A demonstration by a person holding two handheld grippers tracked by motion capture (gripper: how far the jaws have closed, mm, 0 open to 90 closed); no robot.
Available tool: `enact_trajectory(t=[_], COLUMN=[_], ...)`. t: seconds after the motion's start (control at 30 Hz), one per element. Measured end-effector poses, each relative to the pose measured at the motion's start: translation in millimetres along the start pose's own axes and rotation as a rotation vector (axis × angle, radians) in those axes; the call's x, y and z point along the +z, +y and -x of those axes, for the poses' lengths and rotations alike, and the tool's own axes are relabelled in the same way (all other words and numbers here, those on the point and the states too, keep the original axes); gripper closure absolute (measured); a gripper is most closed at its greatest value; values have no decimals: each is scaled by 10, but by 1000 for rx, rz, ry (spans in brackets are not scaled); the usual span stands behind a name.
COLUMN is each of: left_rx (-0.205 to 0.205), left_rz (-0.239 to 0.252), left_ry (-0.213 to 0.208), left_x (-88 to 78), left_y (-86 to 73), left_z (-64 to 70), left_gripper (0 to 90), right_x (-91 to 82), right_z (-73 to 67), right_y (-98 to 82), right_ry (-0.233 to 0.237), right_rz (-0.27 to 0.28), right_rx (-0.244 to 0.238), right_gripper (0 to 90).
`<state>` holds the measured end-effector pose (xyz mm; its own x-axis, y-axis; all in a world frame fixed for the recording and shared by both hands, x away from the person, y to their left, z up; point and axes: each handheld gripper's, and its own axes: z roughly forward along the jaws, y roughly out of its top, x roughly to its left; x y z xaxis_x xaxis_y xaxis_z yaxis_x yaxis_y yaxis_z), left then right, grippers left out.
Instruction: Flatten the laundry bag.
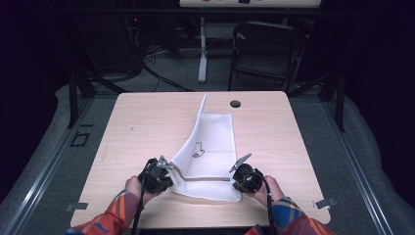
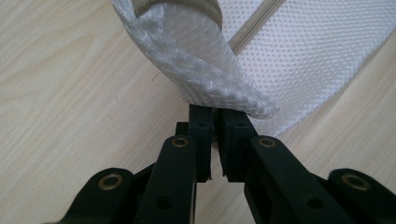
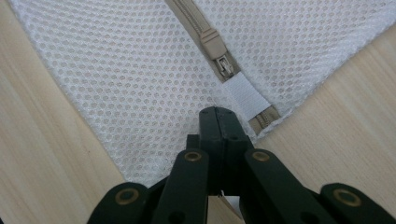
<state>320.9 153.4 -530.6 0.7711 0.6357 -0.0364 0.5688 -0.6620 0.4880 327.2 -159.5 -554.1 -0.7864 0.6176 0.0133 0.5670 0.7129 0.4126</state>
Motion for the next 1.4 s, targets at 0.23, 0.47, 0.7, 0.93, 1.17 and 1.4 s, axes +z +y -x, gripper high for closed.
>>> enact_trajectory(t=[0.23, 0.47, 0.7, 0.93, 1.17, 1.4], left_rx=[-1, -15, -15, -17, -75, -103], left_rz=[-8, -3, -6, -13, 22, 100], left_ry=[2, -7, -6, -7, 54, 87], left_x=[-6, -33, -69, -131, -276, -463], left_y=[-10, -38, -59, -91, -156, -190], left_z=[-3, -9, -26, -26, -73, -100], left_gripper=[821, 795, 772, 662, 351, 178], right_x=[-7, -7, -5, -11, -21, -111], right_z=[6, 19, 37, 59, 89, 116], right_y=[3, -2, -9, -12, -17, -1], right_ry=[1, 6, 5, 8, 5, 0], right_rz=[-10, -4, 3, -3, -2, 60], right_rx=[-8, -6, -1, -8, 2, 35], right_gripper=[900, 900, 900, 900, 900, 869])
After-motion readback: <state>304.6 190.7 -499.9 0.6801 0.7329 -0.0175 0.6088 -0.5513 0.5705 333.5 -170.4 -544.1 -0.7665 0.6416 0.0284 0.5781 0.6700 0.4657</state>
